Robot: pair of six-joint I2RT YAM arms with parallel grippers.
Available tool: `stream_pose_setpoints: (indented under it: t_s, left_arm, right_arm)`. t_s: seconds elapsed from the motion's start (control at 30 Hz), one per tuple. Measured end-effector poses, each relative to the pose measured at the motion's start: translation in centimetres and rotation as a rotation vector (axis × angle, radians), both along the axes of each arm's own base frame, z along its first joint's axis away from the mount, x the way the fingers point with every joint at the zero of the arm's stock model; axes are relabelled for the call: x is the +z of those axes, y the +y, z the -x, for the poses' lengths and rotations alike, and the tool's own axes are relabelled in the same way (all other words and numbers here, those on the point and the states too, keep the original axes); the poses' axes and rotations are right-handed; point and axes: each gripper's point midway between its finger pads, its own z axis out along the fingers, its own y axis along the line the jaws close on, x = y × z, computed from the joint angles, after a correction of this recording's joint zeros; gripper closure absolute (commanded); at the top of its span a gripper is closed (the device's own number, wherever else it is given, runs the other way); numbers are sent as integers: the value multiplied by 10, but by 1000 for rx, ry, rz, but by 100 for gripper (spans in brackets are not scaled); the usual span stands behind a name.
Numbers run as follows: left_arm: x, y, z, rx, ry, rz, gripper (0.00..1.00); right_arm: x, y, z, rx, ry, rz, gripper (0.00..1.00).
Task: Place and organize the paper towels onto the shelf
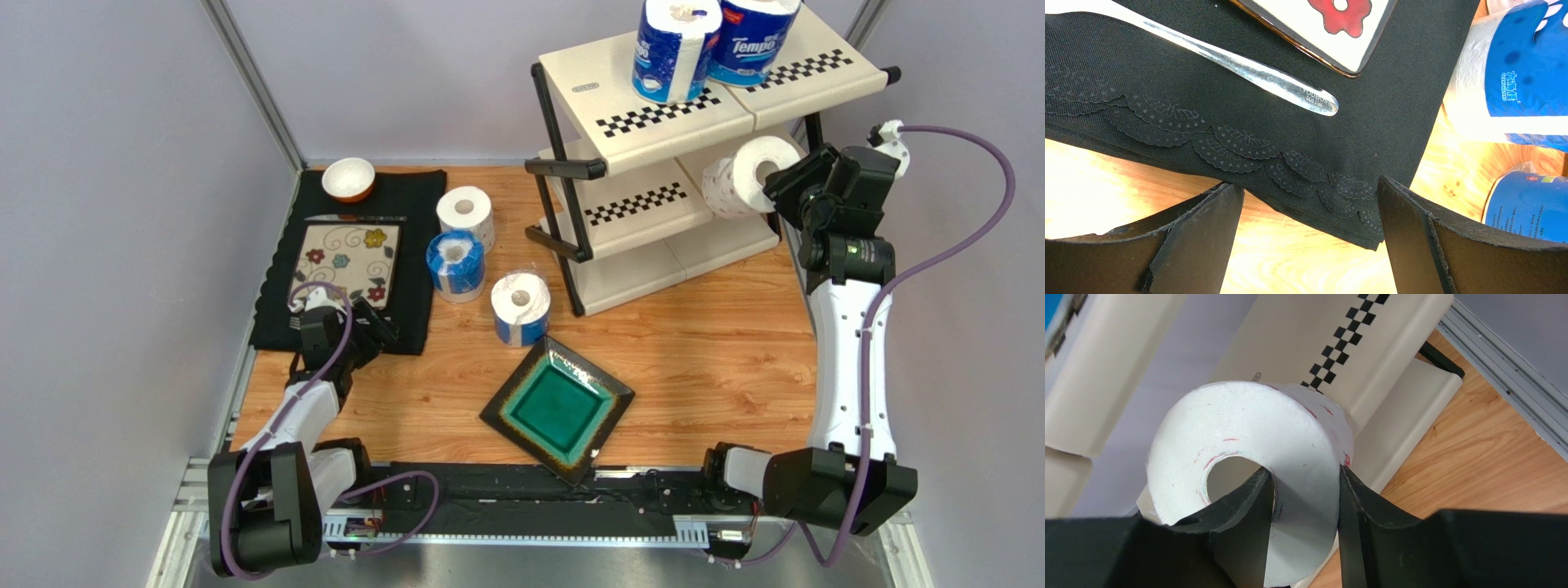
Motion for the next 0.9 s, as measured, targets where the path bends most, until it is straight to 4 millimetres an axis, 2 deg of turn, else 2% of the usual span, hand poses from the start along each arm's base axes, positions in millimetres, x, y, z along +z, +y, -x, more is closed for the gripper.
stream_pose_setpoints:
  t_s: [0.37,0.67,0.9]
  left_arm:
    - [0,0,0,0,0,3,11]
    - [0,0,0,1,-1,3,11]
    - [0,0,0,1,-1,3,11]
  right_arm:
    - [21,1,-30,38,-80,-36,60]
    - [4,2,-49,69,-50,-52,60]
    - [-6,3,-56,84,-30,-63,59]
